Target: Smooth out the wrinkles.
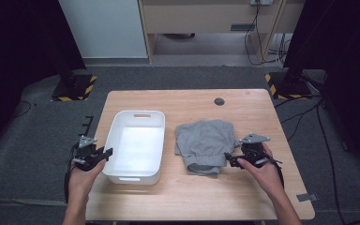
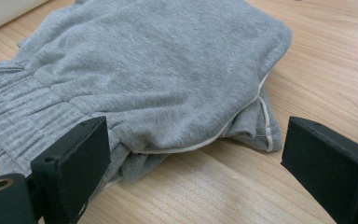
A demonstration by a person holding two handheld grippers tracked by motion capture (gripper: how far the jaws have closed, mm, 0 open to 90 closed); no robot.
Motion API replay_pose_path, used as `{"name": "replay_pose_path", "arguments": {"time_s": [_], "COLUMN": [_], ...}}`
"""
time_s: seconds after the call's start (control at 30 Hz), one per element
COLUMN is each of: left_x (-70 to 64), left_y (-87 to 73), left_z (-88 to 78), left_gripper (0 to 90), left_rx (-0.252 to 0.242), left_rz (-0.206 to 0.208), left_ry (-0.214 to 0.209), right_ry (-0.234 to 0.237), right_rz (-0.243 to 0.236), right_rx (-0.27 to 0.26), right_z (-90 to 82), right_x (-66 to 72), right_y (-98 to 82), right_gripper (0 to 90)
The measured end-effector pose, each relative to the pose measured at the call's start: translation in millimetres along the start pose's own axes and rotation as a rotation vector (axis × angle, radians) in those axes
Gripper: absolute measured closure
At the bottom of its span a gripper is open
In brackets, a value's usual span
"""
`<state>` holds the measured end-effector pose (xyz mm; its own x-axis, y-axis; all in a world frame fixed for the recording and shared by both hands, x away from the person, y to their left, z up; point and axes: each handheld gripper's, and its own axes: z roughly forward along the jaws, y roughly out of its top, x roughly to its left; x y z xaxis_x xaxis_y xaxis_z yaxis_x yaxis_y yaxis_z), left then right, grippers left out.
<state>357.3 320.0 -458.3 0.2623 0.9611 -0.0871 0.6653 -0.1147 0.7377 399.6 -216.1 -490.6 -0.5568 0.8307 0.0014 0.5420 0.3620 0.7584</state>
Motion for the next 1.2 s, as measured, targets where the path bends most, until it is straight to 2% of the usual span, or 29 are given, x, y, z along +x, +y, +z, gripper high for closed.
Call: {"name": "replay_pose_path", "arguments": {"time_s": [0.2, 0.43, 0.53, 0.6, 0.8, 0.97, 1.2], "left_x": [-0.9, -6.4, -13.7, -20.8, -37.1, -45.1, -54.0], "left_y": [0.4, 12.3, 20.4, 26.1, 41.3, 48.5, 56.7], "left_z": [0.9, -6.0, -8.0, -6.4, 3.3, 11.7, 13.7], "left_gripper": [64.4, 43.7, 37.2, 33.7, 29.1, 23.9, 18.8], "left_rx": [0.004, -0.060, -0.071, -0.074, -0.069, -0.052, -0.049], "left_rz": [0.006, 0.038, 0.046, 0.060, 0.095, 0.108, 0.125], "left_ry": [-0.005, 0.027, 0.016, 0.001, -0.049, -0.061, -0.071], "right_ry": [-0.001, -0.003, 0.007, 0.006, -0.009, -0.018, -0.016], "right_rz": [-0.001, -0.001, 0.016, 0.010, -0.015, -0.001, 0.006], "right_rx": [0.000, -0.015, -0.046, -0.060, -0.034, -0.011, 0.005], "right_z": [-0.1, -2.6, -6.8, -8.1, -6.4, -5.1, -5.7], "right_x": [0.9, -1.1, -3.3, -4.8, -10.7, -19.7, -27.0], "right_y": [0.2, 3.2, 9.9, 15.5, 26.1, 29.5, 33.0], "right_gripper": [7.9, 7.7, 9.5, 12.5, 14.0, 13.7, 11.3]}}
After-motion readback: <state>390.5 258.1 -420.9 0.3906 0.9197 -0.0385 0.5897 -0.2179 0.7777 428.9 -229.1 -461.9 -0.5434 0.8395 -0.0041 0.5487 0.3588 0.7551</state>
